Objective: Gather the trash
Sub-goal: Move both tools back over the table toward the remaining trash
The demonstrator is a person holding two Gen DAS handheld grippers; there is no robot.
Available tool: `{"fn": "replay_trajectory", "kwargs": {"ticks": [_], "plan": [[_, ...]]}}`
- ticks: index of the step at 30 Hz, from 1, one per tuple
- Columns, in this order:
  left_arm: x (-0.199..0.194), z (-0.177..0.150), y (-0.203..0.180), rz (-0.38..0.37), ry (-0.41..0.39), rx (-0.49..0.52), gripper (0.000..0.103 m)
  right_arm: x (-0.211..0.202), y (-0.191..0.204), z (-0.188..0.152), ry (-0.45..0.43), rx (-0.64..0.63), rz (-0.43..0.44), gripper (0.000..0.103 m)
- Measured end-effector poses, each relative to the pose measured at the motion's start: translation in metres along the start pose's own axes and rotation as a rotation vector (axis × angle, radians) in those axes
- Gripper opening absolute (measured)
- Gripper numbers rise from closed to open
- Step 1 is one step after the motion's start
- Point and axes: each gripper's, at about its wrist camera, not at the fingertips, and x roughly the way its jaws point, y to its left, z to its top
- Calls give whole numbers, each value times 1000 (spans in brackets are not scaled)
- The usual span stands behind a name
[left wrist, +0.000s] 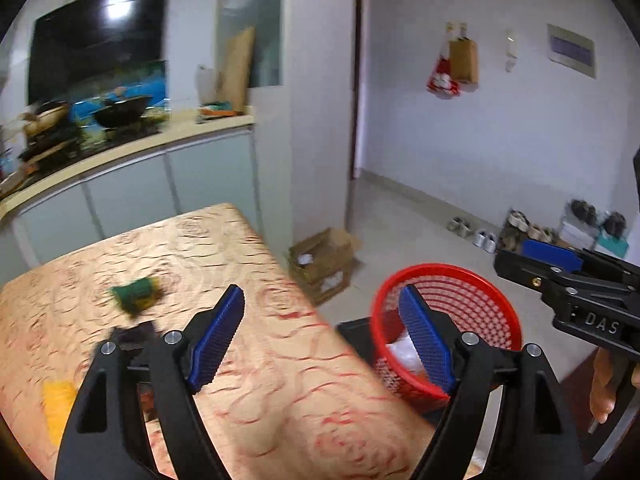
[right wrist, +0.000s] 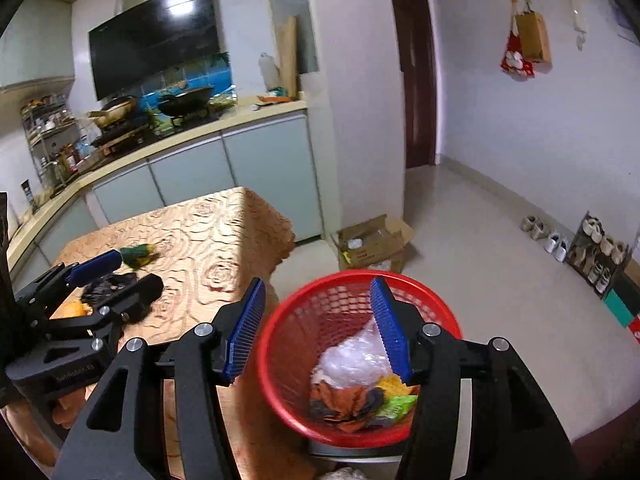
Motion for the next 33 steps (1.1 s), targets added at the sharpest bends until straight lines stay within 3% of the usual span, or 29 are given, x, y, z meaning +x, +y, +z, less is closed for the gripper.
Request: {"fn": "replay_trajectory", "kwargs": {"ticks": [4, 9, 13, 17, 19, 22, 33], "plan": [[-20, -5, 30, 84, -18, -49, 78, -2, 25, 2, -8, -29, 41, 53], [-47, -19, 73, 246, -20, -100, 79, -1, 58, 2, -2, -72, 93, 53], [-62, -34, 115, 372, 8, -158, 79, 0, 79, 2, 2, -98, 129, 54], [-70, -52, 160, 478, 54, -221, 79, 1, 93, 1, 0, -108, 145, 62], [-75, -61, 175, 494, 69, -250, 79, 2, 98, 1, 2, -112, 151, 62], [-75, -74, 197, 450, 100, -281, 79, 6, 108, 0, 13, -125, 162, 62], [-46, -99, 226, 463, 219, -290, 79, 16, 142, -2, 41, -180, 192, 62]]}}
